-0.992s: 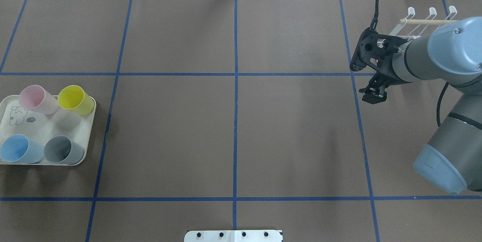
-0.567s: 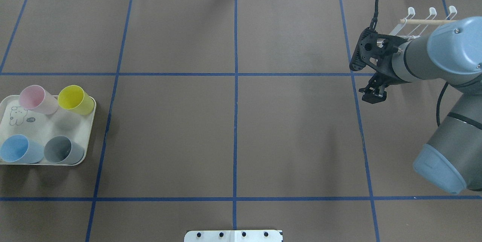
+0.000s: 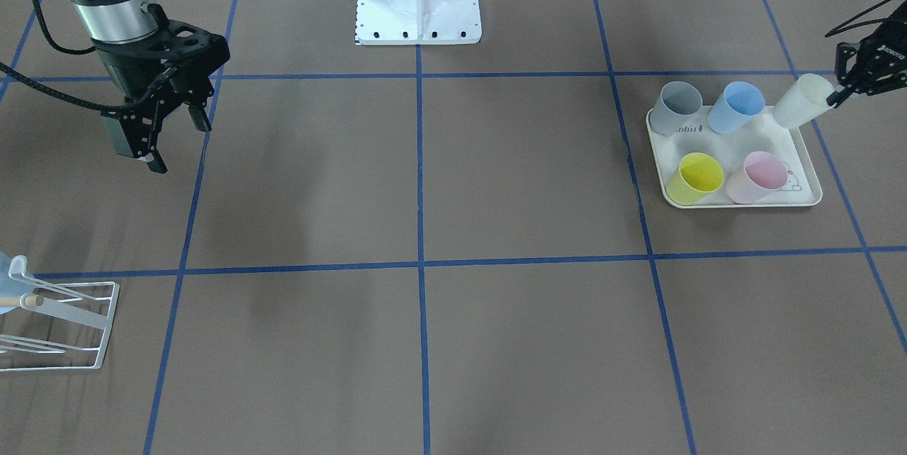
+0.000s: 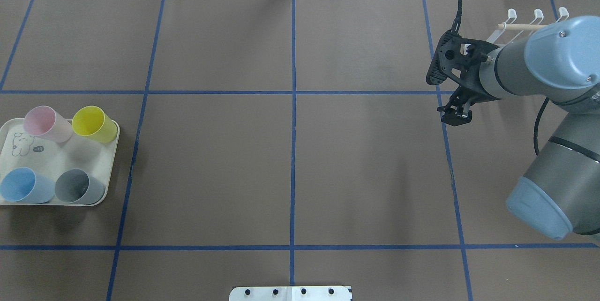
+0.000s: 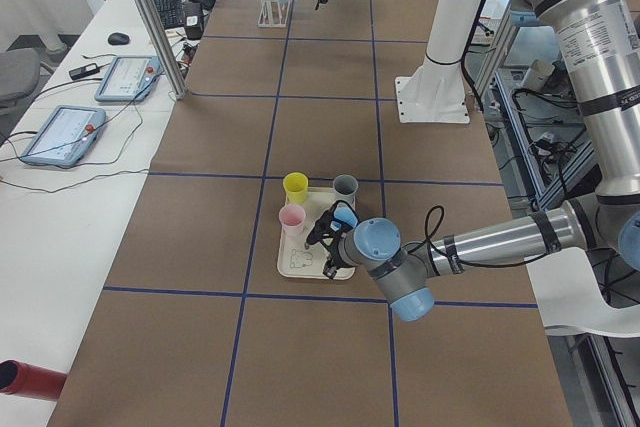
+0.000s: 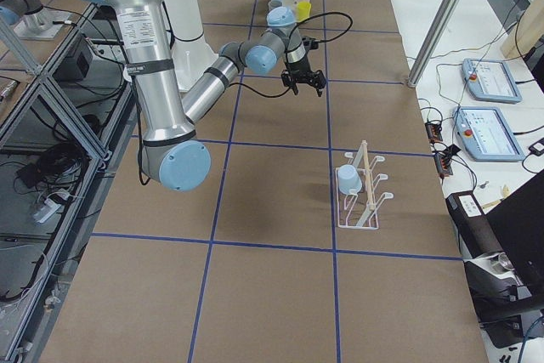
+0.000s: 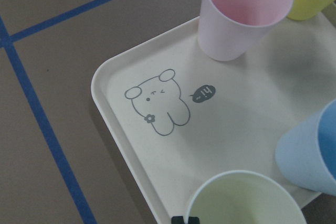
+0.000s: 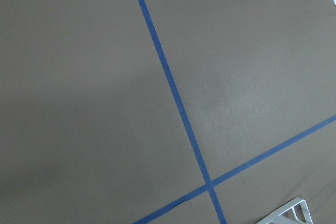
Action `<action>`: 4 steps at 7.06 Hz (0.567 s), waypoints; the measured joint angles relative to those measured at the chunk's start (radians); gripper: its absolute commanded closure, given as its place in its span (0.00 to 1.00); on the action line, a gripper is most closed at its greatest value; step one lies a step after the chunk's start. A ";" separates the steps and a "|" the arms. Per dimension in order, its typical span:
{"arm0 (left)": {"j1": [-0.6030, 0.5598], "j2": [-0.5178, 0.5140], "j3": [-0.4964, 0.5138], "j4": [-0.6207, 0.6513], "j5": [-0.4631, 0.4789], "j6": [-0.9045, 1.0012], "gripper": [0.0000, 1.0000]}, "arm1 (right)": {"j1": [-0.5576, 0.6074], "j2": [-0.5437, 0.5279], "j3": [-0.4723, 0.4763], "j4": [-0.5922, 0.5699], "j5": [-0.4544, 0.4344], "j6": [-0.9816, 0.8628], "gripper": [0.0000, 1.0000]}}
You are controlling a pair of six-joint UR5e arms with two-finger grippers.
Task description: Transfer IKEA cup to right arm and place on rack
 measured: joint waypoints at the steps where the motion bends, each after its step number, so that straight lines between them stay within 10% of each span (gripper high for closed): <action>1: -0.064 -0.006 -0.063 0.081 -0.015 -0.003 1.00 | -0.018 0.011 -0.014 0.055 0.002 0.023 0.00; 4: -0.149 -0.013 -0.440 0.478 -0.027 -0.102 1.00 | -0.137 0.015 -0.124 0.443 0.000 0.246 0.00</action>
